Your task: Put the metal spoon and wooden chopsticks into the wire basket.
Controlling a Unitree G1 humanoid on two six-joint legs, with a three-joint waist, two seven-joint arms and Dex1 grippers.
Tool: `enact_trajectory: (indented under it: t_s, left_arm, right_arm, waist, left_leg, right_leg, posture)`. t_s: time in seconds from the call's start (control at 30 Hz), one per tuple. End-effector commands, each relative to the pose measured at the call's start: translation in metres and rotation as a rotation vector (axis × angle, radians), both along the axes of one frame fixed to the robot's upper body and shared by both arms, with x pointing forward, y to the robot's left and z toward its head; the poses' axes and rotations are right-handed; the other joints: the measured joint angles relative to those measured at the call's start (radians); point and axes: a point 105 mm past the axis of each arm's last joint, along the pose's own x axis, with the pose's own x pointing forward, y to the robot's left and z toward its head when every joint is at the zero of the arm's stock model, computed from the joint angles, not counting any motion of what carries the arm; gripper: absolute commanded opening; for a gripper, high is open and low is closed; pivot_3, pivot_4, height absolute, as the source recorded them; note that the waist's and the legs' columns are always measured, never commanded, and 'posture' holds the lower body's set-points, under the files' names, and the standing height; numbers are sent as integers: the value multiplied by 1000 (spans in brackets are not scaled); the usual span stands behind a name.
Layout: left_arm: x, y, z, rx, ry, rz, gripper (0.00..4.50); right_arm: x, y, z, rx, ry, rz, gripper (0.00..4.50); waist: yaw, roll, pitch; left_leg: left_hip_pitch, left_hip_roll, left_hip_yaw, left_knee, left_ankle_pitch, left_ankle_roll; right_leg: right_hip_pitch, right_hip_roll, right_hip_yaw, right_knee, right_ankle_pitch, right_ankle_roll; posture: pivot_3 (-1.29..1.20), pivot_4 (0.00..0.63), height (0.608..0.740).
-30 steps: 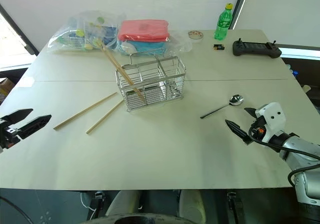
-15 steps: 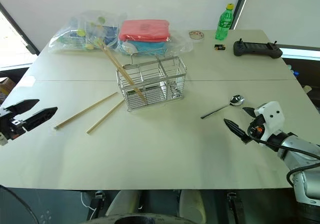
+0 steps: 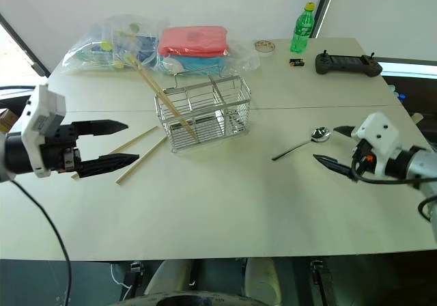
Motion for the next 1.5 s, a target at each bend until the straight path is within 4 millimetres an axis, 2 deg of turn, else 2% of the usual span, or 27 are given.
enact_trajectory:
  t_s: [0.03, 0.17, 0.27, 0.33, 0.37, 0.5, 0.6, 0.63, 0.7, 0.73, 0.8, 0.87, 1.0, 1.1, 1.2, 1.3, 1.5]
  left_arm:
    - [0, -10, 8, -7, -30, -31, 4311]
    - [0, -18, 1, 17, -35, -60, 4311]
    - [4, -16, 1, 12, -43, -44, 4311]
    - [6, -15, 1, 8, -45, -35, 4311]
    - [6, -14, 0, 8, -46, -33, 4311]
    - [6, -17, -1, 4, -45, -46, 4311]
    - [10, -19, 0, -9, -50, -51, 4311]
    - [11, -19, -1, -12, -52, -52, 4311]
    - [13, -21, -1, -18, -55, -55, 4311]
    - [14, -22, -1, -22, -57, -58, 4311]
    - [15, -23, -1, -30, -60, -65, 4311]
    - [18, -24, 0, -36, -66, -67, 4311]
    - [21, -25, 3, -54, -84, -58, 4311]
    - [21, -25, 4, -59, -90, -51, 4311]
    - [14, -28, 4, -58, -85, -61, 4311]
    - [7, -29, 3, -40, -72, -81, 4311]
    - [-5, -31, 8, -8, -45, -122, 4311]
  right_arm:
    - [7, -3, 10, -53, -19, 44, 4500]
    - [19, -1, 12, -32, -24, 9, 4500]
    - [36, 14, 18, 116, -81, -144, 4500]
    - [40, 22, 22, 184, -91, -218, 4500]
    - [44, 30, 24, 258, -83, -315, 4500]
    - [37, 63, 24, 460, 76, -487, 4500]
    - [39, 58, 14, 581, 187, -679, 4500]
    - [37, 60, 20, 551, 168, -667, 4500]
    - [31, 67, 44, 393, -14, -521, 4500]
    - [26, 75, 54, 283, -119, -381, 4500]
    - [12, 85, 58, 186, -151, -114, 4500]
    - [11, 74, 62, 136, -155, 2, 4500]
    - [16, 51, 54, -66, -108, 204, 4500]
    - [17, 44, 45, -136, -39, 332, 4500]
    - [22, 39, 29, -237, 35, 443, 4500]
    - [34, 38, 17, -306, 70, 506, 4500]
    - [59, 50, 3, -371, 86, 597, 4500]
  waist:
    - [0, 0, 0]
    - [0, 0, 0]
    - [-2, -2, 0]
    - [0, -1, 0]
    - [1, -1, 1]
    - [3, 0, 1]
    - [10, -1, 0]
    - [14, -2, 0]
    - [23, 0, 1]
    - [28, 1, 2]
    - [27, 1, 1]
    - [9, -2, 1]
    - [-18, -5, 4]
    - [-28, -6, 7]
    - [-30, -5, 8]
    - [-27, -4, 8]
    - [-22, -4, 9]
  left_leg:
    - [0, 0, 0, 0, 0, 0]
    - [-1, -1, 0, 0, 0, 0]
    - [-1, -1, 0, 1, 0, 0]
    - [-1, 0, 0, 1, 0, 0]
    - [-1, 0, -1, 1, 0, 0]
    - [-2, 0, -2, 1, 0, 0]
    - [-2, 0, -3, 0, 0, 0]
    - [-3, -1, -4, 1, 0, 0]
    - [-4, -2, -5, 1, 0, 0]
    - [-6, -4, -4, 1, 0, 0]
    - [-6, -6, -2, 1, 0, 1]
    - [-4, -6, 0, 1, -1, 3]
    - [2, -4, 1, 1, -1, 3]
    - [12, -1, 4, 0, -2, 3]
    - [13, 1, 3, 1, -2, 2]
    - [12, 1, 3, 0, -1, 2]
    - [11, 0, 4, 0, -1, 2]
  right_leg:
    - [0, 0, 0, 0, 0, 0]
    - [0, 0, 0, -1, 0, 0]
    - [0, 0, 1, 0, 0, 0]
    - [-1, 0, 1, 1, 1, 0]
    - [-1, 0, 1, 1, 1, -1]
    - [-3, 3, 2, 2, 1, -2]
    - [-3, 3, 1, 1, 2, -2]
    - [-3, 3, 1, 1, 2, -2]
    - [-3, 2, 1, 0, 1, -2]
    - [-3, 1, 1, -1, 1, -2]
    - [-2, -2, 3, -2, 1, 5]
    - [0, -2, 3, -3, 1, 11]
    - [4, -1, 3, -2, 2, 12]
    - [12, 0, 3, -1, -2, 10]
    - [11, 2, 3, 0, -1, 8]
    - [10, 2, 4, 0, 1, 6]
    - [9, 2, 5, -1, 3, 5]
  posture:
    - [0, 150, 692]
    - [0, 150, 692]
    - [0, 150, 692]
    - [0, 150, 692]
    - [0, 150, 692]
    - [0, 150, 692]
    - [0, 150, 692]
    - [0, 150, 692]
    - [0, 150, 692]
    - [0, 150, 692]
    - [0, 150, 692]
    - [0, 150, 692]
    - [0, 150, 692]
    - [0, 150, 692]
    - [0, 150, 692]
    - [0, 150, 692]
    - [0, 150, 692]
